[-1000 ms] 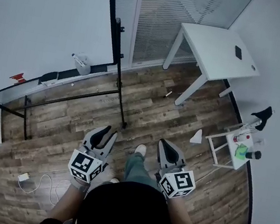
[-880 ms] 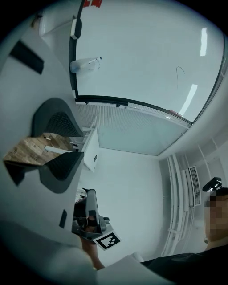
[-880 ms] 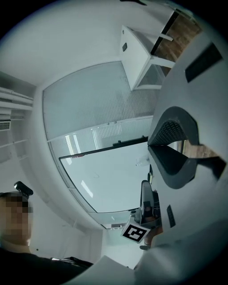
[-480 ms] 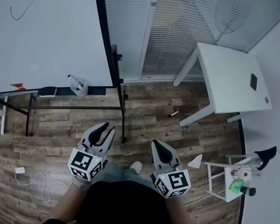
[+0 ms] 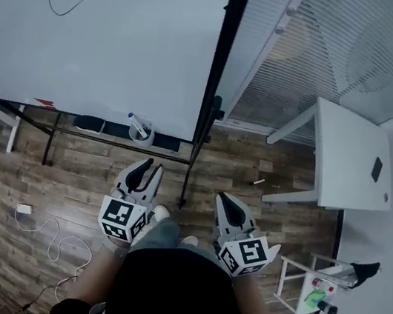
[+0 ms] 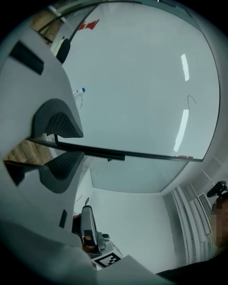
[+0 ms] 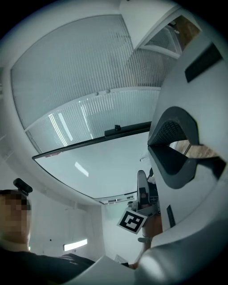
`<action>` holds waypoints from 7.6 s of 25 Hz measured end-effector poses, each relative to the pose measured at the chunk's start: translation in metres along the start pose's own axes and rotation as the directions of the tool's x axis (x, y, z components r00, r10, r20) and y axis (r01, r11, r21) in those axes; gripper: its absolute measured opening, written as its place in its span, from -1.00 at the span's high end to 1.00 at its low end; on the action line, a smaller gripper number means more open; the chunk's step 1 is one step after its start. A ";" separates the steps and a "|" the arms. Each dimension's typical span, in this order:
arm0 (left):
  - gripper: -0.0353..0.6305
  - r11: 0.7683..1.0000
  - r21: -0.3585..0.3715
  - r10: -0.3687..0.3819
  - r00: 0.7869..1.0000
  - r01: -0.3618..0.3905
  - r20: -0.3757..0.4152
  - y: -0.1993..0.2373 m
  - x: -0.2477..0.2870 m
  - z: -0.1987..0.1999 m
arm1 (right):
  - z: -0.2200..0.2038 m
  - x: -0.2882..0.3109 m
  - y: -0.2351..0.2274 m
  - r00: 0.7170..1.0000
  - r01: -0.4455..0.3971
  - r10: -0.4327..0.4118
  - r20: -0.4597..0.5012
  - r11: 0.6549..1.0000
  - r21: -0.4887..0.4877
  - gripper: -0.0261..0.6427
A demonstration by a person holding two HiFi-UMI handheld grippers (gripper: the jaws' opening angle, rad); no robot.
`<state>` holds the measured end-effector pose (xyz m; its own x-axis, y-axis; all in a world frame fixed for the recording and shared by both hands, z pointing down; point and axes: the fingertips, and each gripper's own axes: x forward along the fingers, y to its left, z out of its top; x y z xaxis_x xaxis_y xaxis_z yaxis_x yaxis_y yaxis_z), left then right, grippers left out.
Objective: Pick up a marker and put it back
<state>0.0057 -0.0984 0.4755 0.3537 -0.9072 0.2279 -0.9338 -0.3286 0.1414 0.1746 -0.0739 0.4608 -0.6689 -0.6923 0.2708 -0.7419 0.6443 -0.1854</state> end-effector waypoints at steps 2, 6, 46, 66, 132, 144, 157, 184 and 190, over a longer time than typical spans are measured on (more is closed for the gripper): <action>0.58 0.999 -0.013 0.038 0.999 -0.038 -0.001 0.031 0.006 0.001 | 0.008 0.027 0.005 1.000 -0.021 0.021 -0.004 1.000 -0.014 0.83; 0.57 0.995 -0.042 0.095 0.996 -0.095 -0.005 0.087 0.019 0.002 | 0.019 0.072 0.013 0.999 -0.041 0.041 -0.008 0.999 -0.034 0.83; 0.65 0.946 -0.187 0.272 0.962 -0.266 0.008 0.180 0.063 -0.015 | 0.025 0.128 0.024 0.975 -0.202 0.189 -0.115 0.973 -0.110 0.83; 0.65 0.903 -0.194 0.423 0.874 -0.384 0.240 0.168 -0.050 0.074 | 0.058 0.172 0.089 0.853 -0.521 0.504 -0.136 0.837 -0.169 0.83; 0.65 0.956 -0.115 0.287 0.944 -0.271 0.162 0.155 0.011 0.067 | 0.062 0.171 0.039 0.914 -0.402 0.388 -0.117 0.905 -0.141 0.83; 0.65 0.968 -0.141 0.218 0.974 -0.208 0.061 0.148 0.056 0.011 | 0.047 0.138 -0.008 0.965 -0.244 0.230 -0.126 0.963 -0.112 0.83; 0.65 0.968 -0.113 0.221 0.975 -0.222 -0.022 0.143 0.068 -0.031 | 0.030 0.122 -0.017 0.968 -0.209 0.189 -0.165 0.971 -0.115 0.83; 0.50 0.932 -0.093 0.353 0.936 -0.351 0.002 0.166 0.033 -0.013 | 0.034 0.146 0.010 0.935 -0.333 0.311 -0.169 0.935 -0.119 0.83; 0.50 0.916 -0.073 0.396 0.918 -0.394 0.013 0.166 0.005 -0.001 | 0.038 0.161 0.037 0.901 -0.421 0.398 -0.175 0.899 -0.121 0.83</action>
<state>-0.1477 -0.1574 0.5010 -0.0455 -0.9665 0.2527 -0.9910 0.0756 0.1105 0.0378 -0.1737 0.4617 -0.8897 -0.3102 0.3350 -0.3800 0.9099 -0.1667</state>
